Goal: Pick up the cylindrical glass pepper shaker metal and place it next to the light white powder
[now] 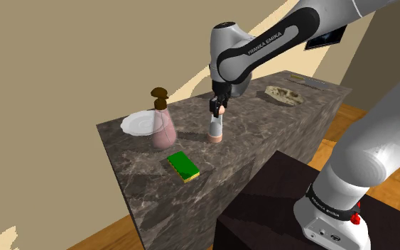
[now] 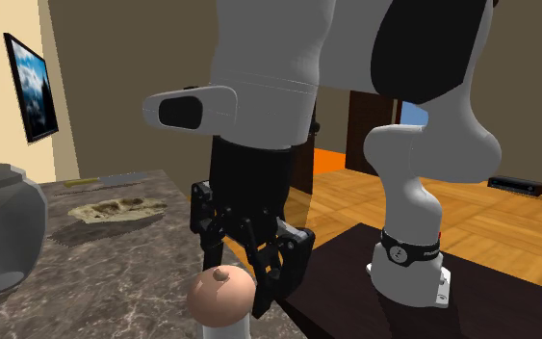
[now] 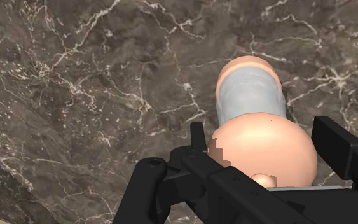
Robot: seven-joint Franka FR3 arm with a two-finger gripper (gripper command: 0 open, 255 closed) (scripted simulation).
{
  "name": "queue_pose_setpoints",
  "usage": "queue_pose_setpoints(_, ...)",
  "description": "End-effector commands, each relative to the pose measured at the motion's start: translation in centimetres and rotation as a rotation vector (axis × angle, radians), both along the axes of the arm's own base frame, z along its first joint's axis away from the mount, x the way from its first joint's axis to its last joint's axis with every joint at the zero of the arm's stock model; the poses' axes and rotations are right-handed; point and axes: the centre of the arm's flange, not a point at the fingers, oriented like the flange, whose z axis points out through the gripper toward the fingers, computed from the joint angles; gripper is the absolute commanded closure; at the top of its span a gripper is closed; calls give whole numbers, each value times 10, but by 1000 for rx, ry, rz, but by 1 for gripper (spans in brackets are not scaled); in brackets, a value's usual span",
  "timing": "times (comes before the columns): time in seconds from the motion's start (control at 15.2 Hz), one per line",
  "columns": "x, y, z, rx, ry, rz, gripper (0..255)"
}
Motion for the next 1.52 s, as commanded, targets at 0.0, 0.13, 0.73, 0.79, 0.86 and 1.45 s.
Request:
queue_pose_setpoints(0.0, 0, 0, 0, 0, 1, 0, 255)
queue_pose_setpoints(0.13, 0, 0, 5, 0, 1, 0, 255)
queue_pose_setpoints(0.73, 0, 0, 52, 0, 1, 0, 255)
queue_pose_setpoints(0.79, 0, 0, 58, 0, 1, 0, 255)
queue_pose_setpoints(0.86, 0, 0, 63, 0, 1, 0, 255)
queue_pose_setpoints(1.45, 0, 0, 111, 0, 1, 0, 255)
